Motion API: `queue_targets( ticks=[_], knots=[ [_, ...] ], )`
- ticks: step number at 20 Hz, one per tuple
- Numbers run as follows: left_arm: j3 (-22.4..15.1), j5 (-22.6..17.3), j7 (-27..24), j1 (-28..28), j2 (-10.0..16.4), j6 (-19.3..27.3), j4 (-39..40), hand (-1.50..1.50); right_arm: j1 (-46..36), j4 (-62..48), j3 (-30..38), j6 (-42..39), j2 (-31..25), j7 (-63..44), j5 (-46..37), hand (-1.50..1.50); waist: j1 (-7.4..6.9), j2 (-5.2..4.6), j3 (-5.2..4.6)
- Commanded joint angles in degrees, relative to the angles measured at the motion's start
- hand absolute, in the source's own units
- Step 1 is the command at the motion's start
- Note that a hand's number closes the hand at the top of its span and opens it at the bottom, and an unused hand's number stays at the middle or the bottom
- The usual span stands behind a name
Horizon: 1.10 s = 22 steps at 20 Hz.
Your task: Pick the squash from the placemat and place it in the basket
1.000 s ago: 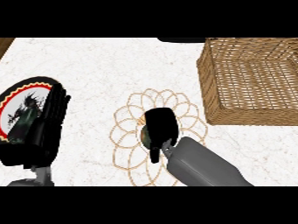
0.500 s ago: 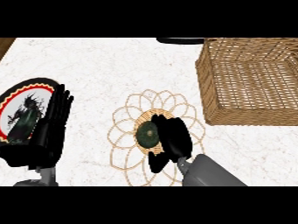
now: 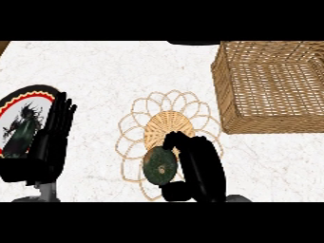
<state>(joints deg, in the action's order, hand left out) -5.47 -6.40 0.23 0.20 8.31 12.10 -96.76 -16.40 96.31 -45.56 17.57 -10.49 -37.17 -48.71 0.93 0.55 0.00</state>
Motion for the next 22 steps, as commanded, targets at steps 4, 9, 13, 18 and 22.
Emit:
queue_targets(
  ticks=[4,9,13,18,22],
  knots=[
    [-0.1,-0.1,-2.5,3.3,-0.6,-1.0,0.2,0.00,6.0,28.8,2.4,-5.6,-4.8,-7.9,-0.7,1.50,0.00,-0.18,-0.03],
    [-0.6,0.8,-1.6,3.3,-0.6,-1.5,-0.8,0.00,2.1,39.3,9.4,-18.5,-3.1,-19.3,1.6,1.50,-0.86,-0.39,-0.05],
    [-0.6,1.4,0.1,1.0,-1.4,-0.9,-0.7,0.00,3.2,39.5,16.4,-21.8,-5.1,-20.8,2.4,1.50,-0.84,-0.51,-0.02],
    [3.1,-0.4,-2.3,-1.9,-0.6,-2.5,3.7,0.00,5.0,36.6,23.0,-24.7,-10.7,-16.0,1.7,1.50,-0.68,-0.59,0.00],
    [3.0,-0.2,1.2,-1.9,0.2,-2.9,0.4,0.00,7.0,36.5,35.6,-27.8,-15.5,-9.8,10.3,1.50,-0.72,-0.55,0.04]
  ],
)
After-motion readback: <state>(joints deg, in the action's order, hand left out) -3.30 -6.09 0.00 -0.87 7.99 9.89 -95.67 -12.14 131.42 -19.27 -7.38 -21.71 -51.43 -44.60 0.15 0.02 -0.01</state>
